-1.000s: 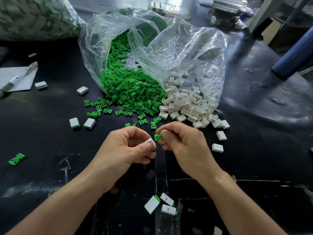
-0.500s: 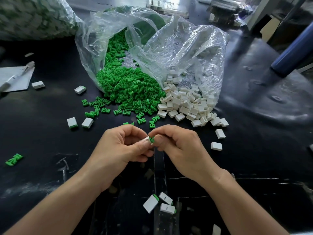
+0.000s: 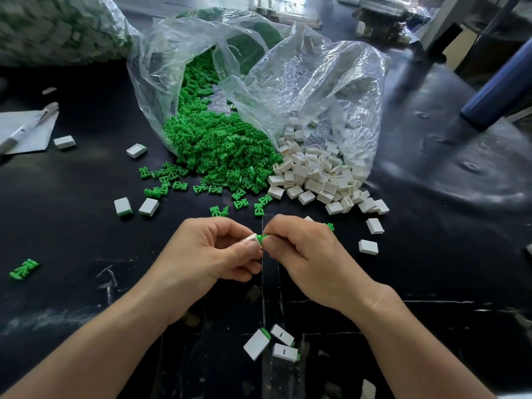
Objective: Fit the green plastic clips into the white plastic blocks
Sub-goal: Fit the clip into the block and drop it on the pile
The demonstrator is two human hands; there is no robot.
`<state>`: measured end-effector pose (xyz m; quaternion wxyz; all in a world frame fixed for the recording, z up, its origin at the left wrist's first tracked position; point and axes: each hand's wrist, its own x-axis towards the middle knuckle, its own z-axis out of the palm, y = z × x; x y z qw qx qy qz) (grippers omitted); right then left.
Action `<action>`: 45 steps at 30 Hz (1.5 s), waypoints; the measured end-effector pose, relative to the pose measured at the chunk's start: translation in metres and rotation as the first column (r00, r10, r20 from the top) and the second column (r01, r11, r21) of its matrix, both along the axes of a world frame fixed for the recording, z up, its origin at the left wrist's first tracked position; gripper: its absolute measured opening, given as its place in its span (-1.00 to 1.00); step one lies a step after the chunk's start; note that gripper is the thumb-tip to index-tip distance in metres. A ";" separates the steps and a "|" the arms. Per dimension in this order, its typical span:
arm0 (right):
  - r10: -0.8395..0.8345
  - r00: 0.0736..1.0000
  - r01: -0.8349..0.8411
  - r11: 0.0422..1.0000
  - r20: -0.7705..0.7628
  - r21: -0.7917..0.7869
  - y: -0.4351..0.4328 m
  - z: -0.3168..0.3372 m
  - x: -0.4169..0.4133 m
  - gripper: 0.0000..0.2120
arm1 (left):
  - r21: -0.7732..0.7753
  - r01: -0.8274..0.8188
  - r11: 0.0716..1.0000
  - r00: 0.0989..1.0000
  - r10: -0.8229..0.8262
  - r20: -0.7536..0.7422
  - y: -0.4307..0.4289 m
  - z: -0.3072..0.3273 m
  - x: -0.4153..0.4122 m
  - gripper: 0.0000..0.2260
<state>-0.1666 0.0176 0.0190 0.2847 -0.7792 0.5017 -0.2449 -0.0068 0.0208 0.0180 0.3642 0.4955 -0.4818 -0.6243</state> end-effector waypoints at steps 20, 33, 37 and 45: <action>-0.063 0.969 0.011 0.976 0.238 0.216 -0.005 0.000 -0.008 -0.67 | -0.154 0.070 0.986 0.997 -0.067 0.024 -0.003 0.000 0.002 -0.75; -0.314 0.686 -0.417 0.570 0.656 0.708 0.002 0.003 0.013 -0.52 | -0.195 0.038 0.980 0.996 -0.053 -0.073 0.001 -0.001 0.001 -0.74; -0.327 0.697 -0.386 0.579 0.639 0.718 0.005 0.002 0.015 -0.54 | -0.207 0.102 0.973 0.984 -0.130 -0.126 0.003 0.001 -0.001 -0.75; -0.346 0.688 -0.324 0.640 0.638 0.697 0.009 -0.001 0.016 -0.62 | -0.198 0.029 0.980 0.986 -0.060 -0.153 0.002 0.004 -0.002 -0.83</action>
